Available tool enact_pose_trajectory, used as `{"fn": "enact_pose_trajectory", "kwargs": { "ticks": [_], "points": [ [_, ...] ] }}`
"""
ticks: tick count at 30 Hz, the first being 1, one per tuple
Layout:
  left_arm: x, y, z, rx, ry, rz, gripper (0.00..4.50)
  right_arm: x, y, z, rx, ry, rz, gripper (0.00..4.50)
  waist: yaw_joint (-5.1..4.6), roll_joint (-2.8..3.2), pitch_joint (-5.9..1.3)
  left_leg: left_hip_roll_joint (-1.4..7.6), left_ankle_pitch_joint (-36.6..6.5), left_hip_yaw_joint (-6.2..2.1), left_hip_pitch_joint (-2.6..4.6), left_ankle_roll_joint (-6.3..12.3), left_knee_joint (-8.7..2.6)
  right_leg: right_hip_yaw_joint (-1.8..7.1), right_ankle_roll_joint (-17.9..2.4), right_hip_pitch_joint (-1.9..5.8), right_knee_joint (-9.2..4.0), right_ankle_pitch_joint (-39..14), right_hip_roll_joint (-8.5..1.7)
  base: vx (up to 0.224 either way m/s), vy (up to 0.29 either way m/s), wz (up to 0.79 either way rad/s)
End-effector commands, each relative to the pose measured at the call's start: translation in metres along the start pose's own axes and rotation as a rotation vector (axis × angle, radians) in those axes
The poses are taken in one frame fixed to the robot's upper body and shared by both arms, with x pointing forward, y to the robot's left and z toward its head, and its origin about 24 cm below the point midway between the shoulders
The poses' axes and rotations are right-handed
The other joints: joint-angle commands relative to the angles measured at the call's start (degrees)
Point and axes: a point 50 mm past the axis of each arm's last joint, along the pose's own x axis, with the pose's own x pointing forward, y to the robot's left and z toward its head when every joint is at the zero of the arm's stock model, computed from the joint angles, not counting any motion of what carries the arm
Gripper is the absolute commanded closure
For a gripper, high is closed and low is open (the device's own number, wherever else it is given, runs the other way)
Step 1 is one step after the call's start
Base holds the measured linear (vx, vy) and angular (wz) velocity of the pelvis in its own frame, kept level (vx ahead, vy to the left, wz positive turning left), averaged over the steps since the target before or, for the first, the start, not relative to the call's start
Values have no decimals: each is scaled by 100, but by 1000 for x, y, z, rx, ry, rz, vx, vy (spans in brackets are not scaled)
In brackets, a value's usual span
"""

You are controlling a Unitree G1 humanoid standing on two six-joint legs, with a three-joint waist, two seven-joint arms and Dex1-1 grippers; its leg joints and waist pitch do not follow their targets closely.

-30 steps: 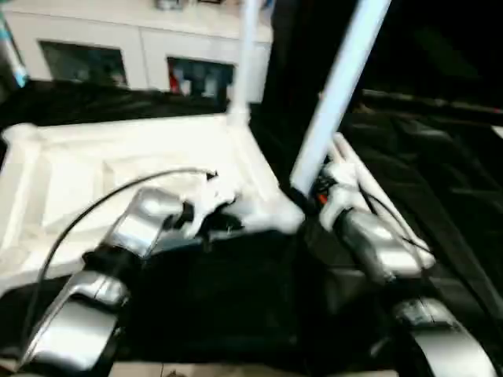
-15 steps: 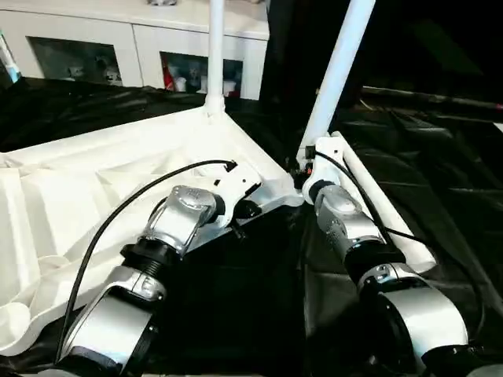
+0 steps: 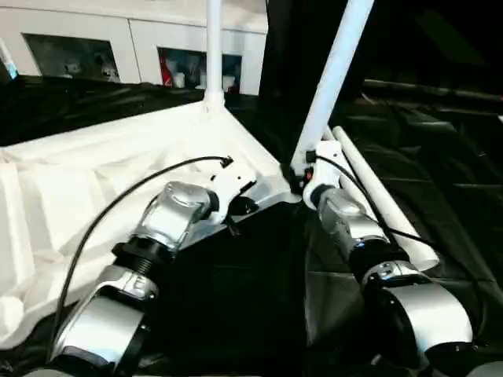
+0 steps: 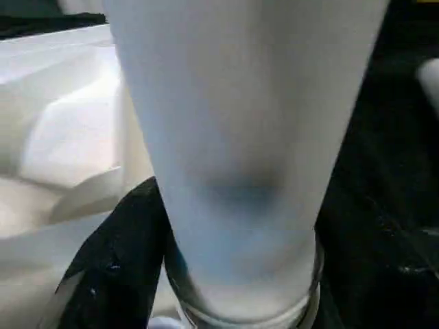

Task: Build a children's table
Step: Rotate table base

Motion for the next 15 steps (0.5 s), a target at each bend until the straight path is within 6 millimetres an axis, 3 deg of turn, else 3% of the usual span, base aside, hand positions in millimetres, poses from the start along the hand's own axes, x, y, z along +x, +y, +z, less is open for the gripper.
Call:
{"fn": "enact_pose_trajectory", "kwargs": {
  "ticks": [1, 6, 10, 13, 14, 15],
  "points": [
    [-3, 0, 19, 65, -79, -28, 450, -1, 9, 0, -15, 2, 140, 97, 45, 91, -409, 384, -7, -120, 1, 643, -338, 382, -1696, 403, -286, 846, -626, 0, 0, 0],
    [-10, 1, 14, 116, -83, -91, 450, -18, 3, 6, -138, -5, 370, 53, 74, 91, -413, 406, 203, -110, 11, 898, -297, 366, -1751, 401, -249, 1020, -619, 0, 0, 0],
    [-24, -10, 6, 207, -125, -308, 450, -48, -17, 5, -254, 55, 553, 44, 113, 117, -403, 421, 291, -128, 24, 1008, -291, 357, -1765, 397, -254, 1049, -616, 0, 0, 0],
    [-28, -13, 1, 216, -115, -362, 450, -58, -22, 6, -261, 73, 589, 44, 181, 136, -390, 452, 171, -108, 37, 929, -290, 362, -1784, 378, -249, 890, -609, 0, 0, 0],
    [-28, -14, -1, 212, -107, -374, 450, -60, -24, 7, -257, 76, 590, 44, 219, 169, -383, 471, -5, -93, 60, 784, -296, 352, -1802, 347, -270, 600, -611, 0, 0, 0],
    [-29, -14, -1, 212, -106, -375, 450, -60, -24, 7, -256, 76, 590, 44, 228, 164, -374, 479, -97, -85, 72, 722, -303, 356, -1798, 334, -291, 480, -610, 0, 0, 0]
  ]
}}
